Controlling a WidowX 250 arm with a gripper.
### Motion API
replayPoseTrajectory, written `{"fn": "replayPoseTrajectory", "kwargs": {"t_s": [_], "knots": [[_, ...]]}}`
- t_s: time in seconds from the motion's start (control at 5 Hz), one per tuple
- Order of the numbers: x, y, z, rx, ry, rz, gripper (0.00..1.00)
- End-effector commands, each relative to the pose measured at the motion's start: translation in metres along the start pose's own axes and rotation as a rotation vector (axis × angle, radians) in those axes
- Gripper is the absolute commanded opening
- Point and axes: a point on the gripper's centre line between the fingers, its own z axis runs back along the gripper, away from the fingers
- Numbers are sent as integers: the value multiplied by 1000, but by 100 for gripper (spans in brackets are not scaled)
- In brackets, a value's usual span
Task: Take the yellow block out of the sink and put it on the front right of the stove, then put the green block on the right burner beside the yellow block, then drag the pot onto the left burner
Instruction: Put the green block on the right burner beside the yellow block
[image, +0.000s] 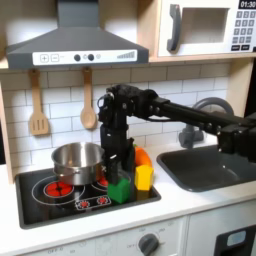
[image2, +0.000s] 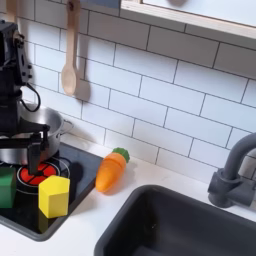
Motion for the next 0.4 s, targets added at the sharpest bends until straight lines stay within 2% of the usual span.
{"fn": "replayPoseTrajectory", "kwargs": {"t_s": [0.0, 0.2], "knots": [[0, -3, 6, -7, -14, -20, 100], [9, -2, 14, -33, -19, 12, 100]]}}
